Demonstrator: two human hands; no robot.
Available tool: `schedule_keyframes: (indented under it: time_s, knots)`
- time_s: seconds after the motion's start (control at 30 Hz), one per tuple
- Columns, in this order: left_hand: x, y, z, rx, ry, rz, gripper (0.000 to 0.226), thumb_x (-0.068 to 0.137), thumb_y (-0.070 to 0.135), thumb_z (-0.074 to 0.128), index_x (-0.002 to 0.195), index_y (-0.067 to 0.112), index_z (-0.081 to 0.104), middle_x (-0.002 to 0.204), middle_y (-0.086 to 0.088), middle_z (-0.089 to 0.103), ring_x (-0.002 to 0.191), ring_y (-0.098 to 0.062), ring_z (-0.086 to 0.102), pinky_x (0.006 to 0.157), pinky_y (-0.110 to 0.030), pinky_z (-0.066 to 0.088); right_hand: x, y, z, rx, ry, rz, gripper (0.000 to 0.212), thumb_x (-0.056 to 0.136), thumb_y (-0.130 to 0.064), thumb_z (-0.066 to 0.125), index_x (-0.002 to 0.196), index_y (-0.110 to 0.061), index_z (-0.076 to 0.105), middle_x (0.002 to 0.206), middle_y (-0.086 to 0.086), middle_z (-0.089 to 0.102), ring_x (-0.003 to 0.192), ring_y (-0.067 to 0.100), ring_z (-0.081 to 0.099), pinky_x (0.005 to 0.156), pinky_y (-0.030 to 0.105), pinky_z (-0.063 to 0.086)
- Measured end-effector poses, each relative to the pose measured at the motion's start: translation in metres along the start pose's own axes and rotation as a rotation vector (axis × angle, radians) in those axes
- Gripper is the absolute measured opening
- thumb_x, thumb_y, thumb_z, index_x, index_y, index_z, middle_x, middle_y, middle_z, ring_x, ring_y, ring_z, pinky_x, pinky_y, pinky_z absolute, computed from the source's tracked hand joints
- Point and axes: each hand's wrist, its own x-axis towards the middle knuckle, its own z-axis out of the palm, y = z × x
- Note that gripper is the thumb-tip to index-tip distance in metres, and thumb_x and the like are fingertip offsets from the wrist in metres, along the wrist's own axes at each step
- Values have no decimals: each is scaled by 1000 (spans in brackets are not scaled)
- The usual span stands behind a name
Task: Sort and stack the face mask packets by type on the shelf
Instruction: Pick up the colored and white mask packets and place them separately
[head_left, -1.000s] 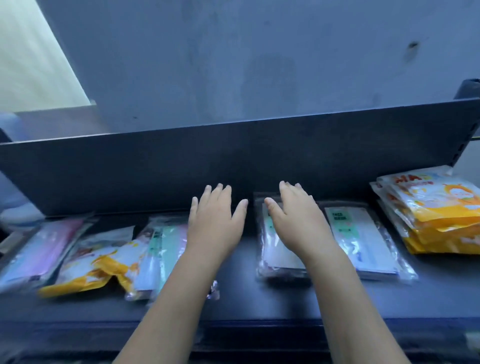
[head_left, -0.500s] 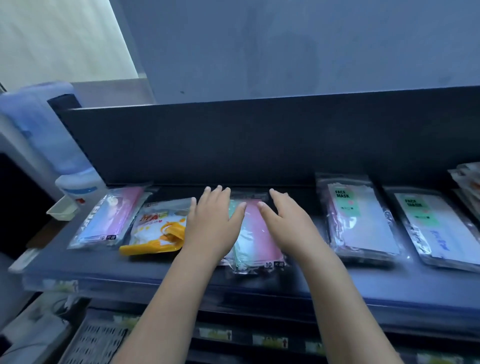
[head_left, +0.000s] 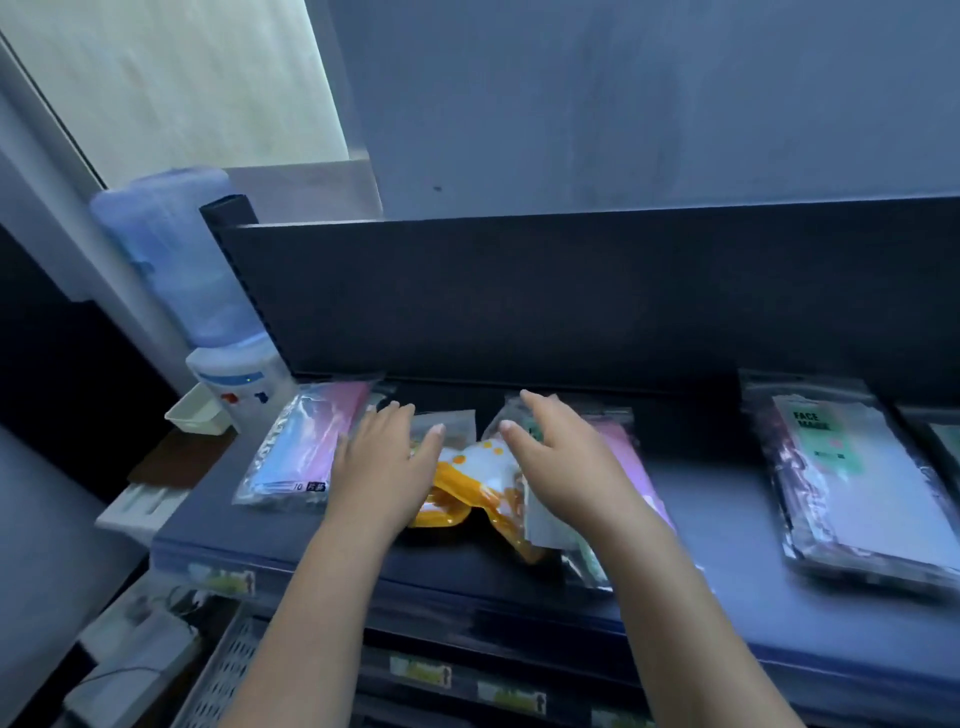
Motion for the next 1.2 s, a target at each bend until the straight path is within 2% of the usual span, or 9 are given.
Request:
schedule_keyframes:
  time_s: [0.23, 0.4, 0.43, 0.5, 0.6, 0.73, 0.87, 1.03, 1.2]
  knots:
    - [60, -93, -24, 54, 7, -14, 52, 102, 48, 48, 137, 11, 59, 143, -16, 60, 135, -34, 51, 113, -49, 39, 32, -53, 76, 178, -19, 62, 55, 106, -42, 51, 159, -27, 43, 164, -9, 42, 154, 15, 34, 118, 35, 35]
    - [85, -155, -23, 104, -133, -77, 80, 91, 66, 51, 154, 18, 40, 159, -10, 44, 146, -32, 40, 118, -46, 33, 57, -109, 131, 499, -89, 238, 40, 107, -27, 53, 145, -14, 59, 145, 8, 62, 114, 17, 63, 80, 26, 48]
    - [88, -166, -23, 81, -169, -106, 89, 85, 73, 51, 154, 19, 39, 159, -10, 43, 146, -32, 40, 117, -47, 34, 62, -117, 141, 509, -85, 262, 36, 107, -24, 53, 139, -10, 63, 135, 14, 66, 126, 25, 59, 74, 28, 47]
    - [95, -184, -25, -11, -208, -136, 100, 74, 80, 53, 152, 20, 40, 156, -10, 45, 144, -35, 42, 114, -49, 38, 70, -127, 162, 494, -54, 303, 34, 105, -19, 52, 131, 0, 64, 111, 20, 69, 80, 21, 50, 76, 33, 43]
    - [105, -203, -34, -62, -183, -124, 97, 75, 73, 70, 150, 20, 41, 153, -8, 49, 140, -37, 44, 109, -47, 43, 83, -132, 191, 470, -23, 378, 34, 98, -14, 53, 121, 9, 62, 91, 20, 58, 75, 21, 44, 71, 33, 34]
    - [121, -225, -46, -321, -181, -171, 105, 69, 44, 94, 153, 13, 38, 150, -13, 50, 134, -37, 51, 107, -42, 45, 93, -147, 215, 438, 16, 457, 7, 80, -20, 51, 85, -17, 54, 85, 9, 45, 79, 24, 43, 73, 36, 31]
    - [127, -247, -52, -695, -165, -311, 89, 72, 10, 93, 147, 8, 44, 128, -6, 57, 110, -28, 60, 91, -39, 49, 101, -159, 230, 454, 77, 510, 11, 82, -19, 55, 93, -19, 57, 85, 11, 41, 79, 24, 36, 71, 38, 27]
    - [142, -270, -53, -1048, -214, -507, 59, 70, -3, 87, 125, 2, 65, 110, -22, 74, 93, -45, 75, 84, -63, 61, 108, -161, 238, 543, 177, 528, 22, 95, -11, 58, 116, -15, 61, 80, 8, 56, 74, 24, 48, 69, 35, 41]
    - [149, -273, -54, -1164, -264, -538, 29, 83, -10, 75, 109, 3, 69, 97, -24, 75, 78, -40, 76, 75, -58, 63, 117, -155, 240, 773, 316, 616, 9, 84, 2, 70, 87, -4, 63, 77, 14, 52, 64, 25, 46, 59, 32, 41]
